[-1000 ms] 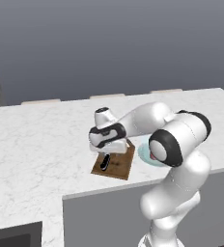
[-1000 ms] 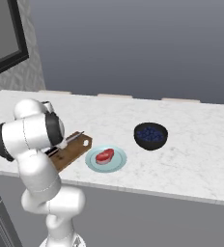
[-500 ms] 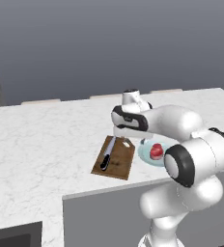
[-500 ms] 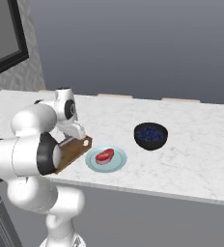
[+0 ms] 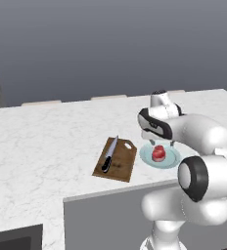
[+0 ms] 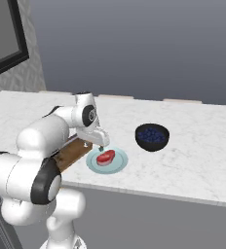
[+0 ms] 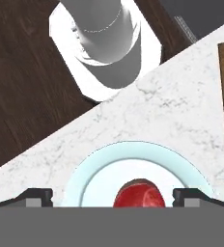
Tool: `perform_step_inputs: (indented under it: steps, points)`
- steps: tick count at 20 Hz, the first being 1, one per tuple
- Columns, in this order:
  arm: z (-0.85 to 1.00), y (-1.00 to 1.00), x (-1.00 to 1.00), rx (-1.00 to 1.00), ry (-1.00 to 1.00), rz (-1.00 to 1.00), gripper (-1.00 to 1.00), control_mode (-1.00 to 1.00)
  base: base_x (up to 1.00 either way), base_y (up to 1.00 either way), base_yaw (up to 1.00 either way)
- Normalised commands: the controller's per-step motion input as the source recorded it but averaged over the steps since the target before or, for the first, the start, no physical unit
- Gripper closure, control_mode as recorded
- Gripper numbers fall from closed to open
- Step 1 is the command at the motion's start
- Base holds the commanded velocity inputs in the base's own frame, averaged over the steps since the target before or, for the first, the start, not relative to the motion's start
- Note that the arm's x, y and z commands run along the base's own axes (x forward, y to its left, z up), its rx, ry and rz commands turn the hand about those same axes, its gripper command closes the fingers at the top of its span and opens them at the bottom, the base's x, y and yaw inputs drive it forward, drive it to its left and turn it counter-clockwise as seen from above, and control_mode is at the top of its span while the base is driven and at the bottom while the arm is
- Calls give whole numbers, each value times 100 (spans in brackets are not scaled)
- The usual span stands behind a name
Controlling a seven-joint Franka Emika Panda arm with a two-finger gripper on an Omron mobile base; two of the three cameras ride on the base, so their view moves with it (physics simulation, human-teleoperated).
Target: Pick up the knife from the drawer and place it on the cutting board. Then place the meat from the plate to the cutting board.
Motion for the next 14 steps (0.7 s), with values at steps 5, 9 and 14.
perform_step_inputs:
  steps: [5, 9, 14]
  points:
    - [-15, -97, -3, 0, 1, 18, -100, -100, 0, 0, 0]
    - [-2, -9, 43, 6, 0, 14, -100, -100, 0, 0, 0]
    - [0, 40, 61, 0, 3, 1, -100, -100, 0, 0, 0]
